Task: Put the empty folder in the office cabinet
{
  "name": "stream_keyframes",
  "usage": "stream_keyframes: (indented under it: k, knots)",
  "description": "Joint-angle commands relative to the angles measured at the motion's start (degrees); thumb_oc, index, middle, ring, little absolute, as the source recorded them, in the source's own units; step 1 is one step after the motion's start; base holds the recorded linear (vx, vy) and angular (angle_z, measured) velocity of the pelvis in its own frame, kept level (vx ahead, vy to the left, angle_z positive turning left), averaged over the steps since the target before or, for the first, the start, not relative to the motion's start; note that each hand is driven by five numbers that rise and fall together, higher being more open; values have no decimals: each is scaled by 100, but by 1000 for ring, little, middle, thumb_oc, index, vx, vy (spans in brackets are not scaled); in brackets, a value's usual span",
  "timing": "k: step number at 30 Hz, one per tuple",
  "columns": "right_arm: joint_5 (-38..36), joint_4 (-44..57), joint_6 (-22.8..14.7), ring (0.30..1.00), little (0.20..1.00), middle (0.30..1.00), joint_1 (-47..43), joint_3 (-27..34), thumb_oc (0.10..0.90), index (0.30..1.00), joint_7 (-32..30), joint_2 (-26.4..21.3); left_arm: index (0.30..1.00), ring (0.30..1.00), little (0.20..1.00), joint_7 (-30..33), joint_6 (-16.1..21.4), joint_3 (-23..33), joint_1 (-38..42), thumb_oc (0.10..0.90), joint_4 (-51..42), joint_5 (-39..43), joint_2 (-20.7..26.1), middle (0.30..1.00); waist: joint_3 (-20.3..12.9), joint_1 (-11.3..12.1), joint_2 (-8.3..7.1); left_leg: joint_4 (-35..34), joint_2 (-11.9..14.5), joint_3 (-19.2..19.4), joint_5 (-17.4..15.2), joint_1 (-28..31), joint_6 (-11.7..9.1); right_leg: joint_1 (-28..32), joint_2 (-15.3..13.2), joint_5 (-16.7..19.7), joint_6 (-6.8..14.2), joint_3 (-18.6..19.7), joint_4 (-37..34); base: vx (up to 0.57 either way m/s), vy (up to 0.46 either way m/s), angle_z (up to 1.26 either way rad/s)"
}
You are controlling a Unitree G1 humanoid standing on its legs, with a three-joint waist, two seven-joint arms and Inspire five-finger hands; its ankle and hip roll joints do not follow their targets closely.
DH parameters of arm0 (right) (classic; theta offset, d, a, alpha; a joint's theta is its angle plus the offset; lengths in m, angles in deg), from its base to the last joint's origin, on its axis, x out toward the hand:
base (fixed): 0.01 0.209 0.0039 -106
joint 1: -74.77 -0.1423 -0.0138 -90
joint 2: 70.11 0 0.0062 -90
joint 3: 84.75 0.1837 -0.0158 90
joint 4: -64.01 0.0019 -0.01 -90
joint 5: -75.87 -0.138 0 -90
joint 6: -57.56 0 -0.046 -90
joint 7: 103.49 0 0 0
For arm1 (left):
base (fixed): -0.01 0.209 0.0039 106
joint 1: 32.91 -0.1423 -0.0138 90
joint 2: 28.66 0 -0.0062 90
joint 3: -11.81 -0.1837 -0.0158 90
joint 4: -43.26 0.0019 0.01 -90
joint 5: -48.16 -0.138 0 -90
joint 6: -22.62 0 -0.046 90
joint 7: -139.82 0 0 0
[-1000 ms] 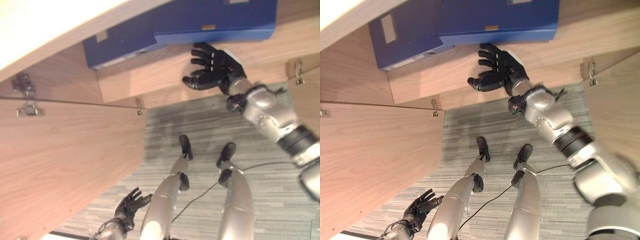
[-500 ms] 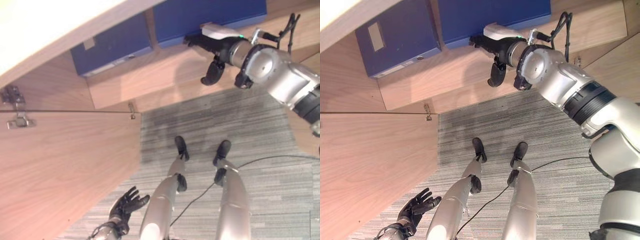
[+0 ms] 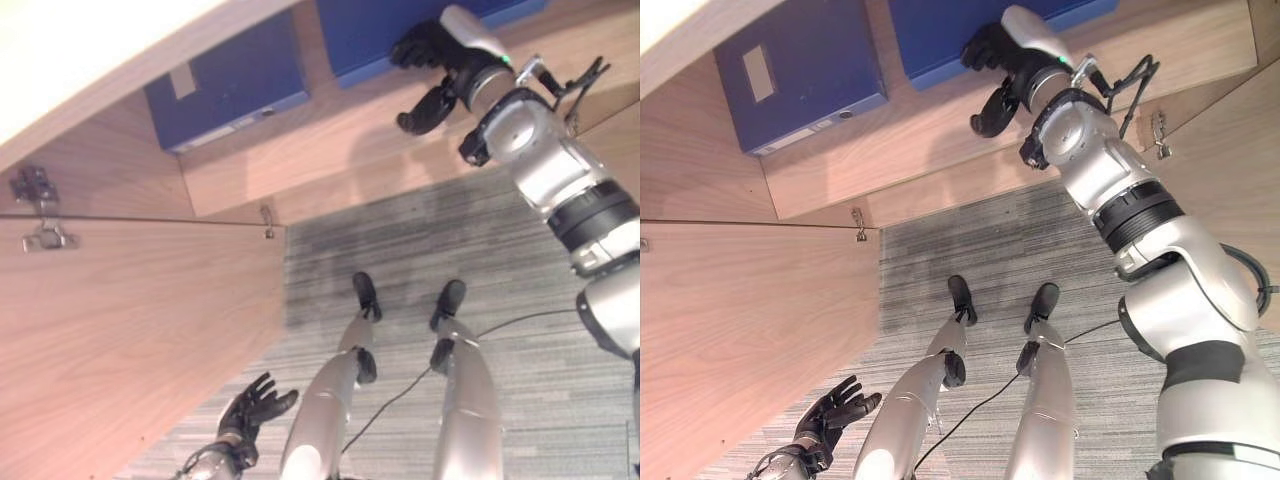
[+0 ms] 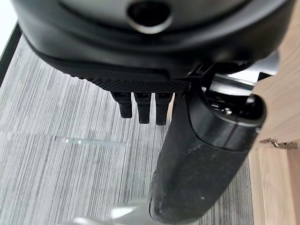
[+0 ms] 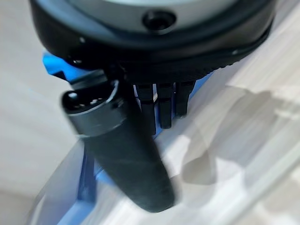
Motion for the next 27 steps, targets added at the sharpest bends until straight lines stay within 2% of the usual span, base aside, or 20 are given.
stream_keyframes:
  k: [1, 10, 16, 17, 20, 22, 23, 25, 27]
  knots:
    - [76, 115, -319, 900, 900, 900, -769, 33, 800, 900, -948, -403, 900, 900, 900, 335, 213, -178, -203, 800, 174, -46, 381, 900, 57, 126, -57, 0, -231, -659, -933, 408, -532, 929, 264, 363, 594, -238, -1974, 0, 0, 0]
    - [-57, 505, -390, 900, 900, 900, 931, 448, 800, 900, -540, -282, 900, 900, 900, 279, 124, -197, -323, 800, 353, -75, 239, 900, -294, -26, -250, -144, -201, -685, -914, 871, -566, 1586, 394, 535, 660, -375, -2449, 12, -5, -4]
    - [-141, 727, -465, 900, 900, 900, 2483, 954, 800, 900, -283, -157, 900, 900, 900, 186, 25, -104, -402, 800, 812, -262, -17, 900, -632, -126, -387, -144, -202, -737, -992, 1385, -574, 2220, 407, 563, 715, -472, -2663, 47, 30, 6]
    - [-77, 886, -467, 900, 900, 900, 2982, 1076, 800, 900, -178, -104, 900, 900, 900, 169, -2, -28, -397, 800, 990, -388, -69, 900, -755, -146, -410, -144, -221, -770, -1026, 1538, -573, 2422, 395, 539, 721, -498, -2695, 74, 56, 2]
    - [159, 1078, -471, 900, 900, 900, 3709, 1205, 800, 900, -47, 126, 900, 900, 900, 175, -16, 126, -365, 800, 1418, -620, -253, 900, -960, -185, -437, -144, -238, -801, -1095, 1800, -577, 2742, 374, 478, 730, -553, -2720, 60, 51, 6]
    - [295, 1168, -490, 900, 900, 900, 3926, 1261, 800, 900, -53, 168, 900, 900, 900, 200, -12, 158, -353, 800, 1529, -700, -312, 900, -999, -189, -438, -144, -242, -819, -1118, 1913, -570, 2859, 368, 449, 733, -560, -2726, 48, 44, -4]
    - [595, 1215, -539, 900, 900, 900, 4270, 1343, 800, 900, -138, 262, 900, 900, 900, 271, 28, 293, -311, 800, 1758, -859, -438, 900, -1100, -189, -445, -144, -240, -848, -1159, 2111, -560, 3084, 352, 403, 751, -579, -2733, 47, 48, -4]
    - [779, 1270, -538, 900, 900, 900, 4397, 1391, 800, 900, -175, 238, 900, 900, 900, 325, 41, 376, -298, 800, 1826, -989, -455, 900, -1150, -183, -457, -144, -241, -854, -1184, 2198, -559, 3174, 351, 373, 754, -578, -2733, 24, 43, 0]
    - [1291, 1348, -591, 900, 900, 900, 4725, 1502, 800, 900, -343, 187, 900, 900, 900, 449, 64, 592, -173, 800, 2265, -1333, -565, 900, -1306, -183, -519, -144, -227, -854, -1263, 2467, -557, 3459, 339, 308, 777, -589, -2733, 15, 57, -2]
